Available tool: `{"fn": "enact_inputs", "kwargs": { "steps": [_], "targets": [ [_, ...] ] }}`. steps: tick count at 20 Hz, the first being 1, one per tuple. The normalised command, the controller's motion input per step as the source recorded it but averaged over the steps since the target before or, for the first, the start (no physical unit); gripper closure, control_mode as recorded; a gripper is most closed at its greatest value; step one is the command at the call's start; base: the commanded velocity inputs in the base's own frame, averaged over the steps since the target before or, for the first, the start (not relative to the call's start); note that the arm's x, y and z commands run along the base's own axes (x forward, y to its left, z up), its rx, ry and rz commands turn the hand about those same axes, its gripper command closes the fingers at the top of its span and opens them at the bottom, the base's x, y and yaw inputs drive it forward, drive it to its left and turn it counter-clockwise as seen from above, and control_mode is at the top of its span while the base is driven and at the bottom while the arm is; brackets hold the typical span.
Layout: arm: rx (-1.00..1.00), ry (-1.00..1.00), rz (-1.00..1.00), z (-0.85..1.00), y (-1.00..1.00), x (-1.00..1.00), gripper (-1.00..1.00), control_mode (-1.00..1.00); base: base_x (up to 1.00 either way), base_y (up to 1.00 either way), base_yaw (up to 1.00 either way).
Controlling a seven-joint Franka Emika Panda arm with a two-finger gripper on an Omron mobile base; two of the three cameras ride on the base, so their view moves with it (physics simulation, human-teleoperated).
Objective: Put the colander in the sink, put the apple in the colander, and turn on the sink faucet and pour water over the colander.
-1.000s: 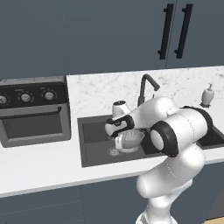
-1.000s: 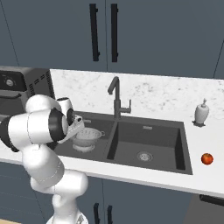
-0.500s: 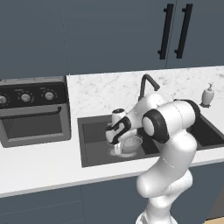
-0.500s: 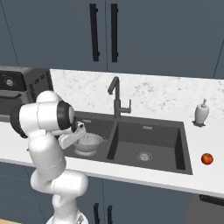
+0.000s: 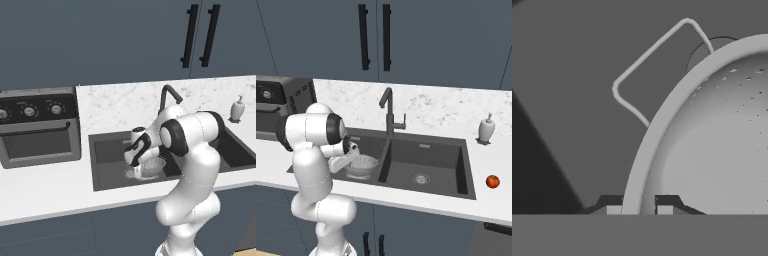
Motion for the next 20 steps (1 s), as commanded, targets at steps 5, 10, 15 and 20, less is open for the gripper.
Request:
{"fn": "enact_inputs", "kwargs": {
  "steps": [5,10,15,20],
  "targets": [
    [0.0,-0.01,-0.06,-0.13,-0.18,0.0,1.0,-1.0,0.0,0.0,0.0],
    [0.0,-0.09,-0.05,-0.19,-0.16,0.0,1.0,-1.0,0.0,0.0,0.0],
    [0.0,-0.14,-0.02,0.0,-0.14,-0.09,1.0,-1.0,0.0,0.0,0.0],
    [0.0,-0.04,-0.04,0.0,-0.05,0.05,1.0,-1.0,0.0,0.0,0.0]
  ]
}}
